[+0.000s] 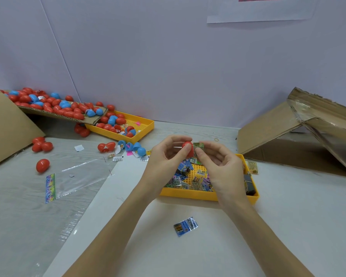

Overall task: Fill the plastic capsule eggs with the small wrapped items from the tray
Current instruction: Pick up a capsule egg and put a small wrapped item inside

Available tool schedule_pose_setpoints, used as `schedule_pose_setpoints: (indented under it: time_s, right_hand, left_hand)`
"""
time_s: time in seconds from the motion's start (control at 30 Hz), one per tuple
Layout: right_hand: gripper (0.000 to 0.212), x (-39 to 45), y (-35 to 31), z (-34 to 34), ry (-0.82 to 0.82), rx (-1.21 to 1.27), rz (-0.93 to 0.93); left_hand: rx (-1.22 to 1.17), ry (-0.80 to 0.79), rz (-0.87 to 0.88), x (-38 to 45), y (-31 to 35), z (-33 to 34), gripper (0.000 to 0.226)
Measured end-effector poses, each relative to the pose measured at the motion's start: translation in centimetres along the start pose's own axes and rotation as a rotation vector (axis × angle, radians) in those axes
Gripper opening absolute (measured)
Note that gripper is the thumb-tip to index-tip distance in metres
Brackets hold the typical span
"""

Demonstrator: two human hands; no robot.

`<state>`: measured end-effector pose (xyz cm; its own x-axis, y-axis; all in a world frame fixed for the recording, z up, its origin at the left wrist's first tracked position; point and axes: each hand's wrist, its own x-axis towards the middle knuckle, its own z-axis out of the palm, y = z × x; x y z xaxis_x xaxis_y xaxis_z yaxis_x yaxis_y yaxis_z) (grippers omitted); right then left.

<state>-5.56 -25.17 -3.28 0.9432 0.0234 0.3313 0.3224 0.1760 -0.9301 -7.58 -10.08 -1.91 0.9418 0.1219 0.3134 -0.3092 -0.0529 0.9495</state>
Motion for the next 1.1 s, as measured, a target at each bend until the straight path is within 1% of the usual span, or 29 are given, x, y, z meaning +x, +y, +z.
schedule_pose_setpoints:
  time_s: [0.4, 0.7, 0.8, 0.9, 1.1]
  right_hand:
    - [0.018, -0.07, -0.03, 0.05, 0.016, -0.017, -0.021]
    - [0.017, -0.37, -0.16, 0.23, 0.009, -0.045, 0.003]
    - [0.018, -0.45, -0.23, 0.23, 0.018, -0.049, 0.04]
    - [0.023, -0.38, -0.3, 0.12, 0.047, -0.028, 0.098]
    - [0.023, -0.12, -0.29, -0.02, 0.09, 0.021, 0.193]
  left_hand:
    - [0.043, 0.026, 0.04, -0.03, 0.31, -0.21, 0.023]
    - [0.042, 0.009, 0.057, -0.12, 0.19, -0.06, 0.027]
    - [0.054, 0.03, 0.07, -0.17, 0.17, 0.01, 0.031]
    - [0.062, 0.053, 0.084, -0.16, 0.13, 0.08, 0.029]
    - [0.076, 0.087, 0.072, -0.08, 0.09, -0.05, 0.027]
